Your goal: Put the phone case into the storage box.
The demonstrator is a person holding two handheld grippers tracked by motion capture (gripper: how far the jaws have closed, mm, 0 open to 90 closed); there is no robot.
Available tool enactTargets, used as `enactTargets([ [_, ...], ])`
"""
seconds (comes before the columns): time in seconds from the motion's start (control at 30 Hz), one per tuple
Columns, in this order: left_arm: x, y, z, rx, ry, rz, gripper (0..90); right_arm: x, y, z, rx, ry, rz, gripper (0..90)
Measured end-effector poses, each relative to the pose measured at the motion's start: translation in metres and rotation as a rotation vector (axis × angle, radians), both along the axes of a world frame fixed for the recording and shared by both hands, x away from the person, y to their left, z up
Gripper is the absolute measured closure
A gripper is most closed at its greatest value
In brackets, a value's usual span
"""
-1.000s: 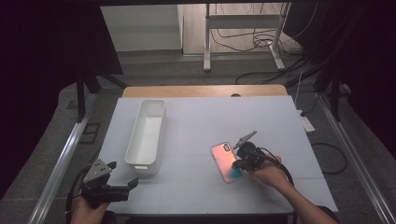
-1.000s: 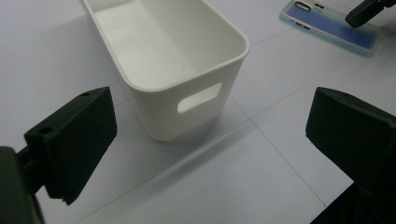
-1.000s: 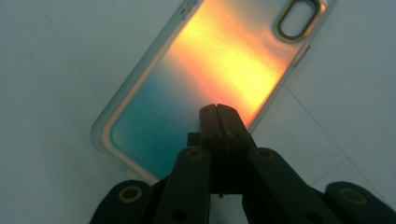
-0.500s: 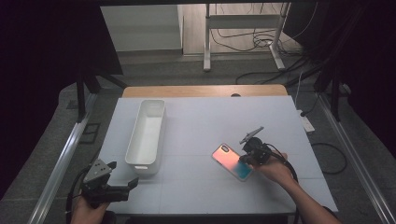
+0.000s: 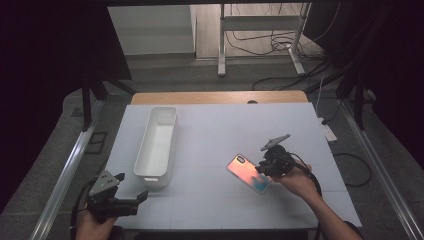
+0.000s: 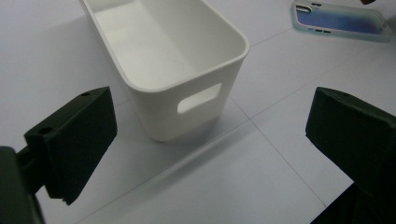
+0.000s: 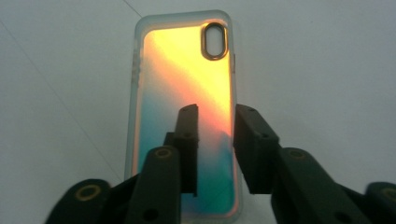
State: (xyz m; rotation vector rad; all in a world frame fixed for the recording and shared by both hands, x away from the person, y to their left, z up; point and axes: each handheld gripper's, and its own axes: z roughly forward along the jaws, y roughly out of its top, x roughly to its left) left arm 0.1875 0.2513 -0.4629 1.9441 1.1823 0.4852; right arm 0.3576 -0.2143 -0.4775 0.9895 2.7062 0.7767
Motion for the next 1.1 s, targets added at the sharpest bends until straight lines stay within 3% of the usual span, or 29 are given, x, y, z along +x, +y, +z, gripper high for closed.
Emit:
enactTargets([
  [0.13, 0.000, 0.000, 0.000, 0.000, 0.000, 0.000, 2.9, -0.001, -0.006, 0.003, 0.016, -0.007, -0.007, 52.5],
  [0.17, 0.000, 0.000, 0.000, 0.000, 0.000, 0.000, 2.9, -0.001, -0.006, 0.003, 0.016, -0.007, -0.007, 52.5],
  [0.4, 0.000, 0.000, 0.000, 0.002, 0.000, -0.002, 2.9, 0.001, -0.007, 0.007, 0.036, -0.039, -0.048, 17.2],
  [0.53, 0.000, 0.000, 0.000, 0.003, 0.000, -0.003, 2.9, 0.005, -0.008, 0.005, 0.066, -0.006, -0.070, 1.6],
  [0.63, 0.000, 0.000, 0.000, 0.004, 0.001, -0.004, 2.9, 0.005, -0.008, 0.005, 0.072, -0.026, -0.068, 0.0],
  [0.7, 0.000, 0.000, 0.000, 0.004, 0.001, -0.004, 2.9, 0.003, -0.009, 0.007, 0.061, -0.073, -0.071, 0.0],
  [1.1, 0.000, -0.001, 0.000, 0.008, 0.001, -0.005, 2.9, 0.004, -0.006, -0.005, 0.026, -0.053, -0.033, 0.0],
])
